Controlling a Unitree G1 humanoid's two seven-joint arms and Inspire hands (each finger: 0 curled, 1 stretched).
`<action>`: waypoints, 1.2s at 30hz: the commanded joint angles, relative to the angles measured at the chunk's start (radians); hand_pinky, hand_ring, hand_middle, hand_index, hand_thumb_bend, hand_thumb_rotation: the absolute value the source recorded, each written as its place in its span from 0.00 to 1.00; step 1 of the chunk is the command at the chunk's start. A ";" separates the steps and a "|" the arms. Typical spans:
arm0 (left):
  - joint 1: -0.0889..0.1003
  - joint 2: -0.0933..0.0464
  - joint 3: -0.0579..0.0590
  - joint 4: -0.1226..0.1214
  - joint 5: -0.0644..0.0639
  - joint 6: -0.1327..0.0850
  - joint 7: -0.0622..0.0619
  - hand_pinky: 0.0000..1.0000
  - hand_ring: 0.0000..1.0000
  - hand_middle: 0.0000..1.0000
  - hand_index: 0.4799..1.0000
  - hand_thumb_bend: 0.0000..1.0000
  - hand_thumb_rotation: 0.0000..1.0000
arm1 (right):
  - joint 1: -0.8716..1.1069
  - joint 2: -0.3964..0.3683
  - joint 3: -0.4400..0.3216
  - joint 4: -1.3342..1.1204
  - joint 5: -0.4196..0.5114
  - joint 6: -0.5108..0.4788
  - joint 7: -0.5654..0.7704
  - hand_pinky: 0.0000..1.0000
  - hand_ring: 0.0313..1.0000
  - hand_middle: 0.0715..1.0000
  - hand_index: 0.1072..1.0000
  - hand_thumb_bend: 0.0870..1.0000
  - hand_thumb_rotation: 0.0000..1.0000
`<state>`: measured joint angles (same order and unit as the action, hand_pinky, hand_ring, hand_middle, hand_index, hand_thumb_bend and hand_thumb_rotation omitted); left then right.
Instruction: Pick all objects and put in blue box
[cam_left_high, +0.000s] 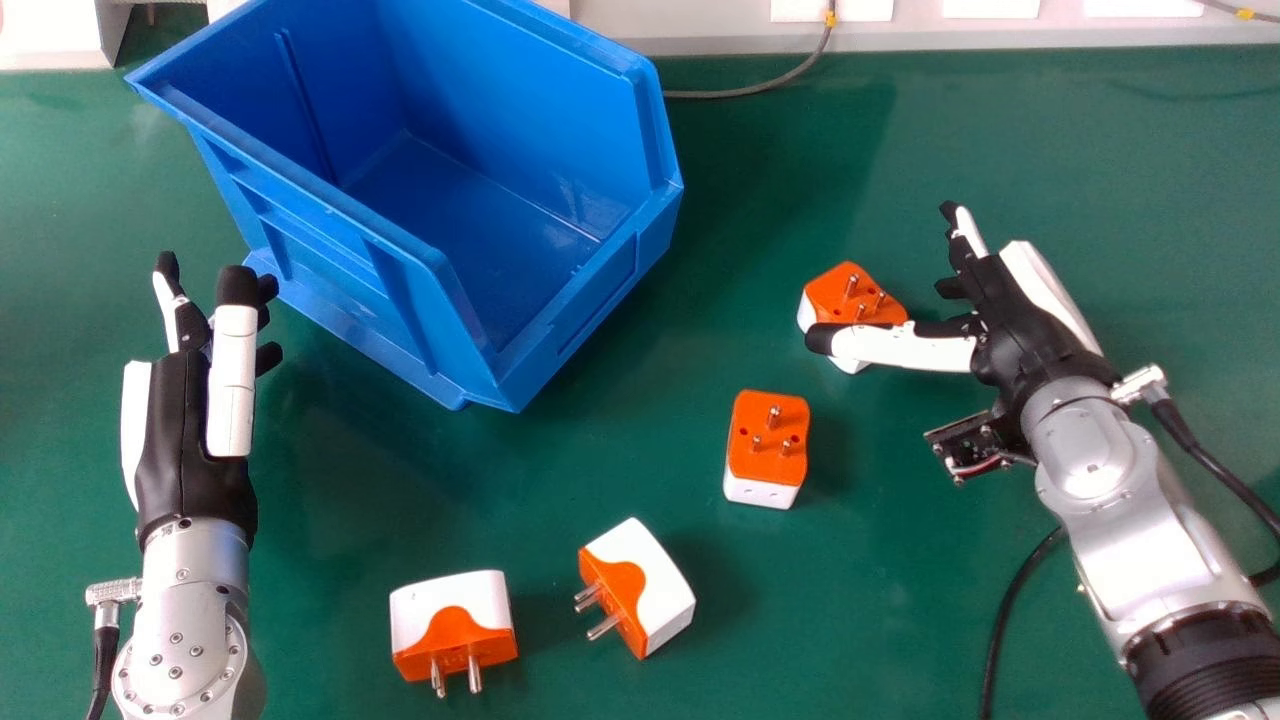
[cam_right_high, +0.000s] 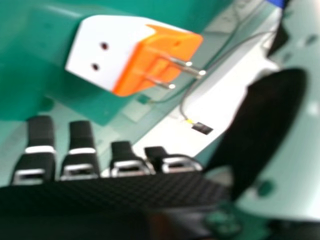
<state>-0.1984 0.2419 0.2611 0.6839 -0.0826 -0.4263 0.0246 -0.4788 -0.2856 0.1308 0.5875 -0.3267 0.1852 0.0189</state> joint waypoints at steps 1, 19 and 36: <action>-0.003 0.010 0.002 -0.021 0.004 -0.013 0.000 0.85 0.90 0.87 0.89 0.95 1.00 | 0.022 -0.002 0.002 -0.001 0.008 0.014 0.019 0.76 0.87 0.97 1.00 0.85 0.42; -0.003 0.008 0.004 -0.023 0.002 -0.013 -0.003 0.85 0.90 0.87 0.89 0.94 1.00 | 0.023 0.002 0.002 0.002 0.015 0.011 0.010 0.79 0.89 0.99 1.00 0.85 0.42; -0.002 0.010 0.002 -0.026 0.007 -0.008 0.006 0.84 0.89 0.86 0.89 0.94 1.00 | -0.034 -0.046 0.268 0.132 -0.333 -0.010 -0.183 0.86 0.97 1.00 1.00 0.85 0.41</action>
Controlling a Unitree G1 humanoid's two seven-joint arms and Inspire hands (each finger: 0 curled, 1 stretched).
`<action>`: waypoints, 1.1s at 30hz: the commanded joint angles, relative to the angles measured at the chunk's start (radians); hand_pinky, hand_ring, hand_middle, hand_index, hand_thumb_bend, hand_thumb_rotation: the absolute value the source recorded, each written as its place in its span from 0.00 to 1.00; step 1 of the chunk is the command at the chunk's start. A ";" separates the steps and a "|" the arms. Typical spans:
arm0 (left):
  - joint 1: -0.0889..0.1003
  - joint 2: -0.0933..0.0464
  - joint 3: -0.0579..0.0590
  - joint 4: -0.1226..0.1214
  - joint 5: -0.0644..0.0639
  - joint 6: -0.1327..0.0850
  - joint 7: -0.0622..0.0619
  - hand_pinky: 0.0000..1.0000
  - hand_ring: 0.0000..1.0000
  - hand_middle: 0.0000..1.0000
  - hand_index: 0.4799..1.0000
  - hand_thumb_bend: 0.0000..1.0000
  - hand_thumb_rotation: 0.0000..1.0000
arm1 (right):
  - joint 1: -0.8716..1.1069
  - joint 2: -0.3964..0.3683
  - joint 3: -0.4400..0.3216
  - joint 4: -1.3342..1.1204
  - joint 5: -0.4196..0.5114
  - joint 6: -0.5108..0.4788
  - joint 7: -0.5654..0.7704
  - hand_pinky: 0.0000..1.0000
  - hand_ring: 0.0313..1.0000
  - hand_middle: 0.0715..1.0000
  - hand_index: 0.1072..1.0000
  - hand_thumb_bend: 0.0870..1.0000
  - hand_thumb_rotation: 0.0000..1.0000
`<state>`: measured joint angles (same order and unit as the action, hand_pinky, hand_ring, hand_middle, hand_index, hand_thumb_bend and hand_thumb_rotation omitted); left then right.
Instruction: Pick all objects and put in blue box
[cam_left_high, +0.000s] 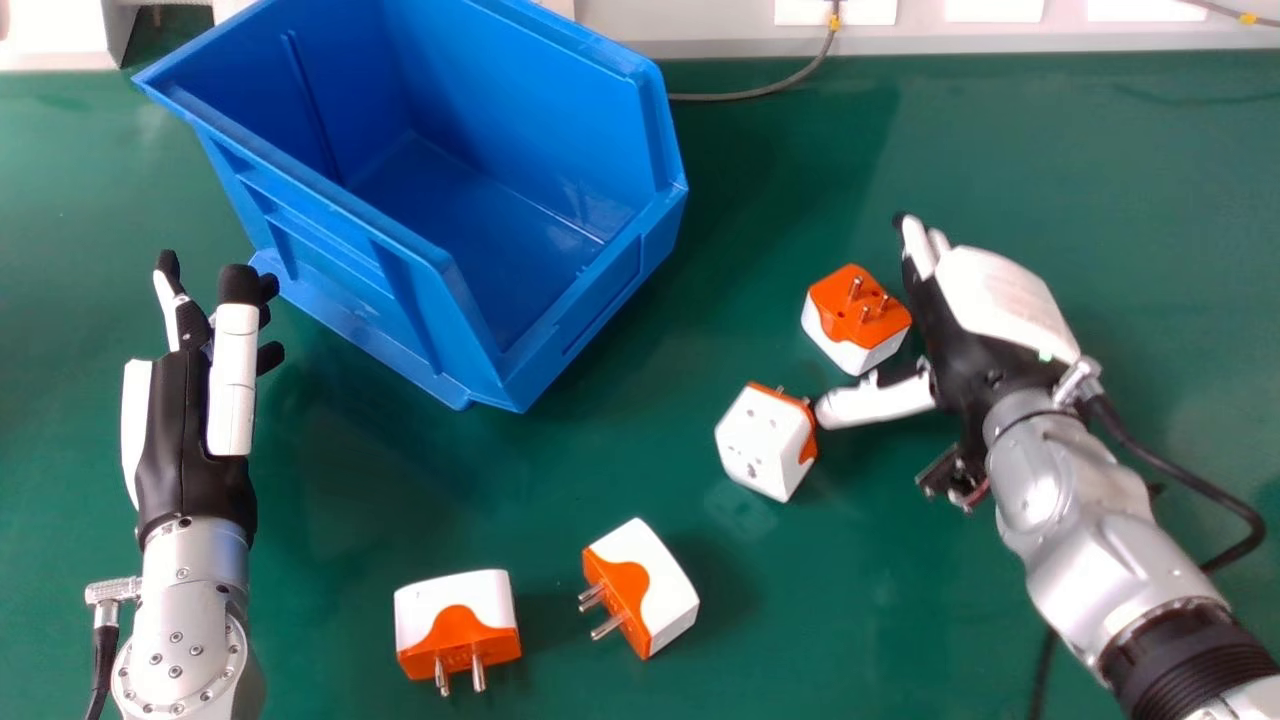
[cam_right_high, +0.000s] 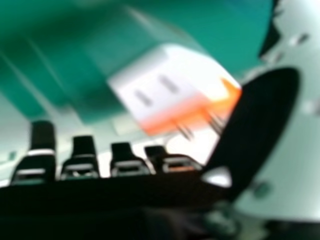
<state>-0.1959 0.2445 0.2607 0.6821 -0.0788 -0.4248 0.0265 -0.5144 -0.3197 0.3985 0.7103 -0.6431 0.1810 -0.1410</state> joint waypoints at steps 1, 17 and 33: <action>-0.005 0.007 0.003 -0.024 0.004 -0.010 0.004 0.84 0.89 0.86 0.89 0.94 1.00 | 0.007 -0.014 0.001 0.002 -0.016 -0.021 -0.036 0.86 0.97 1.00 1.00 0.85 0.41; -0.009 0.007 0.004 -0.018 -0.004 -0.010 -0.005 0.85 0.89 0.86 0.89 0.93 1.00 | -0.021 -0.004 -0.007 0.166 -0.001 -0.276 -0.281 0.65 0.77 0.84 0.82 0.78 0.18; -0.011 0.009 0.004 -0.023 -0.001 -0.007 -0.002 0.85 0.89 0.86 0.89 0.95 1.00 | -0.115 0.012 0.030 0.347 -0.018 -0.392 -0.332 0.41 0.54 0.69 0.50 0.49 0.03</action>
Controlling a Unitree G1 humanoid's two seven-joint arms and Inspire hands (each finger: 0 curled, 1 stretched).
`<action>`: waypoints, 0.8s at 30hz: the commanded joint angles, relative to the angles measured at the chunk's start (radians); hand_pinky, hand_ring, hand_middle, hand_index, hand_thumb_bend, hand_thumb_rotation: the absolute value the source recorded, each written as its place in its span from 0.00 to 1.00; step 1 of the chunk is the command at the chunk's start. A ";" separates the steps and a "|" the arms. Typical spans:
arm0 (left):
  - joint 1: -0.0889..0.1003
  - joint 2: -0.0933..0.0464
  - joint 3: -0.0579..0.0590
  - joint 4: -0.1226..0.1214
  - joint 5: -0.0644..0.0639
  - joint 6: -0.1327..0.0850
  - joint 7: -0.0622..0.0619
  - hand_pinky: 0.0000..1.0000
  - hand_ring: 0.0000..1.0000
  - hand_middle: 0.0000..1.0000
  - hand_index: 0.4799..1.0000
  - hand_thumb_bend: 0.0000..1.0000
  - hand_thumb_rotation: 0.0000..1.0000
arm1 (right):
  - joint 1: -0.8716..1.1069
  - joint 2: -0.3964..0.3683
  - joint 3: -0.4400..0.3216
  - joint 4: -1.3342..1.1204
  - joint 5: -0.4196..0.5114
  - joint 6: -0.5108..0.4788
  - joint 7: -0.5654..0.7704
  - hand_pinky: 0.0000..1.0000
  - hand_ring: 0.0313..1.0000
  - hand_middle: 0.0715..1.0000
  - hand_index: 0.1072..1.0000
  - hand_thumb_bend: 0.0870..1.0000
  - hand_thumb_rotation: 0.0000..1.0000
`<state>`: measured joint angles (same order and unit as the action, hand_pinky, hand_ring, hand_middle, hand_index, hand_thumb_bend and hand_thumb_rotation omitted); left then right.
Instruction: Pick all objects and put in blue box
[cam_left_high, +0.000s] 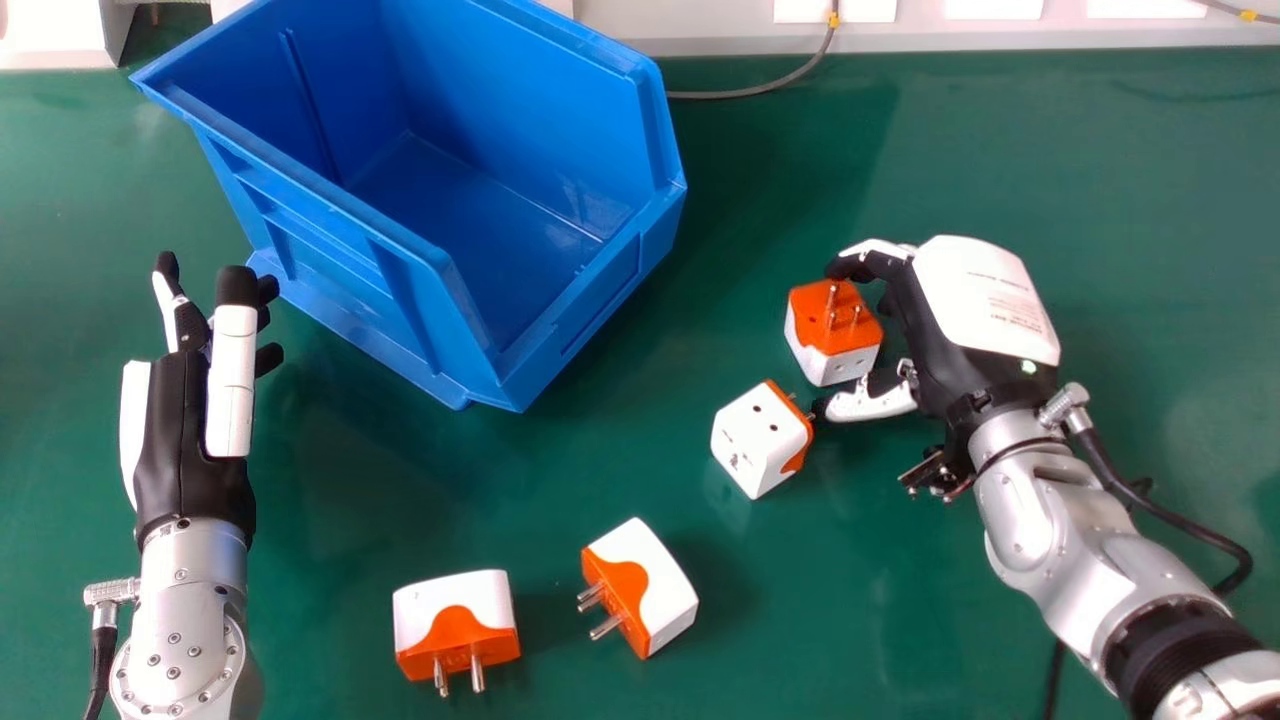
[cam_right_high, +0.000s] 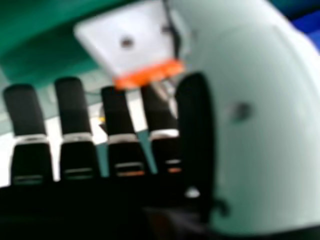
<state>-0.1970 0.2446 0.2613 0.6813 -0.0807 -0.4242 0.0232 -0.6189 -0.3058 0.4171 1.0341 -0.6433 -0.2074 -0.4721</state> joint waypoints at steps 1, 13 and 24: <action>-0.010 0.009 0.003 -0.021 0.002 -0.008 0.002 0.85 0.89 0.86 0.89 0.94 1.00 | -0.018 0.000 0.014 0.038 -0.017 -0.009 -0.004 0.40 0.54 0.68 0.49 0.48 0.02; -0.013 0.009 0.008 -0.006 -0.008 -0.015 -0.011 0.85 0.90 0.86 0.89 0.94 1.00 | -0.027 0.001 0.008 0.069 0.013 -0.061 0.010 0.37 0.48 0.60 0.45 0.46 0.01; -0.016 0.009 0.006 -0.001 -0.005 -0.020 -0.007 0.85 0.90 0.86 0.89 0.95 1.00 | -0.004 -0.005 -0.015 0.046 0.026 -0.137 -0.055 0.35 0.44 0.52 0.43 0.45 0.00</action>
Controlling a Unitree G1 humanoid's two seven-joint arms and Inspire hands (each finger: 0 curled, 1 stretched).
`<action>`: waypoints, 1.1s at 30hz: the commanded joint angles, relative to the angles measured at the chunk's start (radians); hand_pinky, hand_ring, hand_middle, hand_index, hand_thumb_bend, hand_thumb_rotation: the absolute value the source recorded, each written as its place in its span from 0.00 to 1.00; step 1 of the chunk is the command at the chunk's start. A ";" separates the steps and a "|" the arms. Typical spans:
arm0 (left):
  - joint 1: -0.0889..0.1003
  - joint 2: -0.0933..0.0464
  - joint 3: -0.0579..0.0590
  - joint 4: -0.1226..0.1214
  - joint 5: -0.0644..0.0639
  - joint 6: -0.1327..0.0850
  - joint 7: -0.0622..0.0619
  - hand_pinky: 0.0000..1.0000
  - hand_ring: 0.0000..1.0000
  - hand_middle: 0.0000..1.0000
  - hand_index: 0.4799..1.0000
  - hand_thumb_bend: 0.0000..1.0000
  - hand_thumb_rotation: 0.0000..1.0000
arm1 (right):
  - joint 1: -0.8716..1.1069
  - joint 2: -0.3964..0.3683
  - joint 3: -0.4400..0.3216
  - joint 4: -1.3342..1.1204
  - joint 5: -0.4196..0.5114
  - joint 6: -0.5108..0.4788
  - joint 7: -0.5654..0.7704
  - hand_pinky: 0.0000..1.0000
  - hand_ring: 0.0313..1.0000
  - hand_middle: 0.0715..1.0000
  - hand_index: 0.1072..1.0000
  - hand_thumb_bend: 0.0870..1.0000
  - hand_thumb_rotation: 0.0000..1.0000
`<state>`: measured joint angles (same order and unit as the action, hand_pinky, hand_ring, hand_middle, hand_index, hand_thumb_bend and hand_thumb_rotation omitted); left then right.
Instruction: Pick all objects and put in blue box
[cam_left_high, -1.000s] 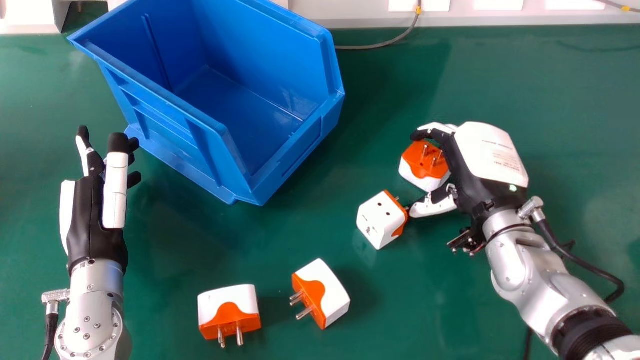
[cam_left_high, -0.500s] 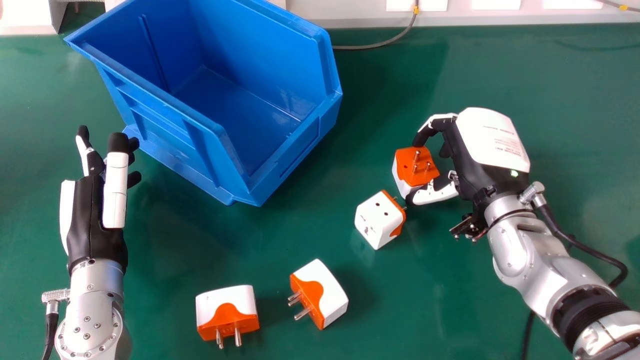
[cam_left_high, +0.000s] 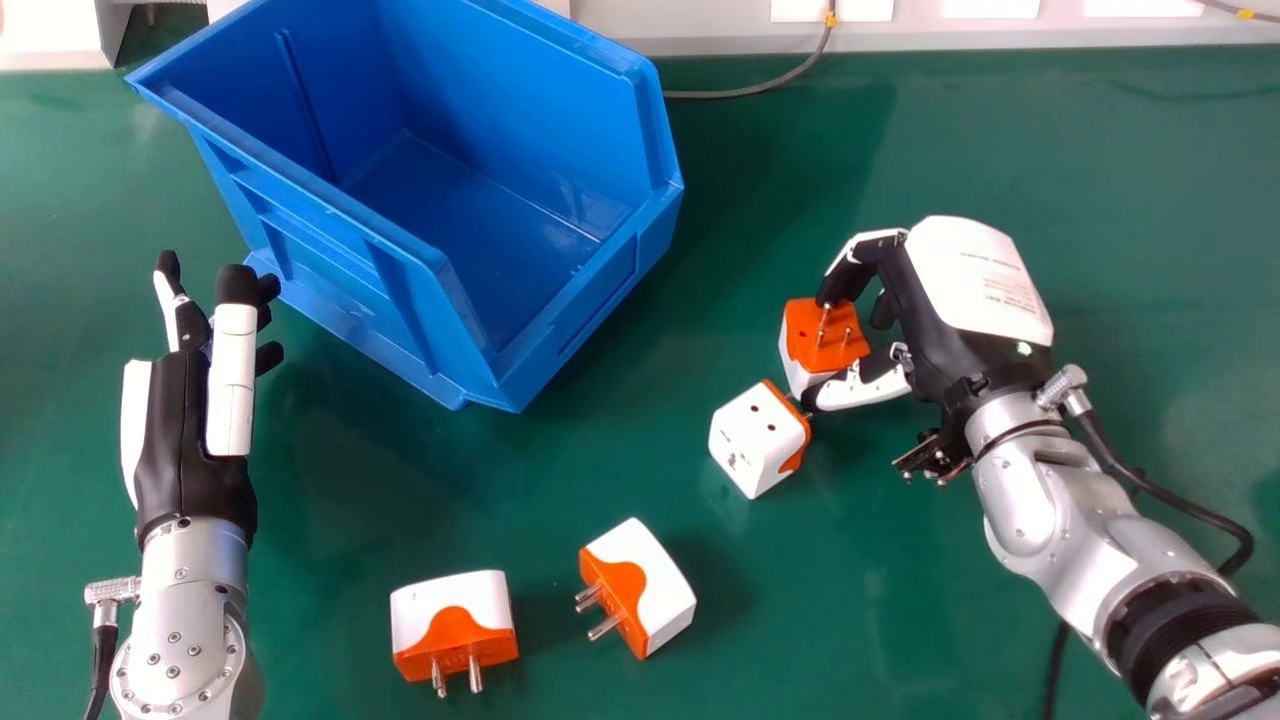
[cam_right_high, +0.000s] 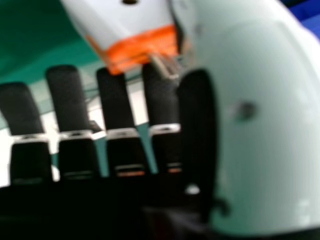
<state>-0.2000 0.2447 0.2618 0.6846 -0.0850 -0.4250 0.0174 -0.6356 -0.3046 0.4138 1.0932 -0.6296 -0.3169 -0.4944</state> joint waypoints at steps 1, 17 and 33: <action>-0.013 0.009 0.005 -0.004 0.000 -0.020 -0.002 0.85 0.90 0.86 0.89 0.95 1.00 | 0.016 -0.007 -0.014 -0.015 0.011 -0.039 -0.046 0.35 0.44 0.52 0.42 0.45 0.00; -0.011 0.010 0.005 -0.001 0.001 -0.025 -0.002 0.86 0.90 0.86 0.89 0.95 1.00 | 0.021 0.000 0.000 0.046 -0.057 -0.249 -0.420 0.35 0.42 0.48 0.43 0.45 0.00; -0.018 0.010 0.003 0.010 0.002 -0.022 -0.003 0.86 0.90 0.86 0.89 0.95 1.00 | 0.009 -0.022 0.063 0.068 -0.186 -0.431 -0.774 0.37 0.44 0.47 0.42 0.45 0.00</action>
<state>-0.2028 0.2448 0.2615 0.6977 -0.0836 -0.4269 0.0179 -0.5971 -0.3060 0.4699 1.1702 -0.8013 -0.7209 -1.1885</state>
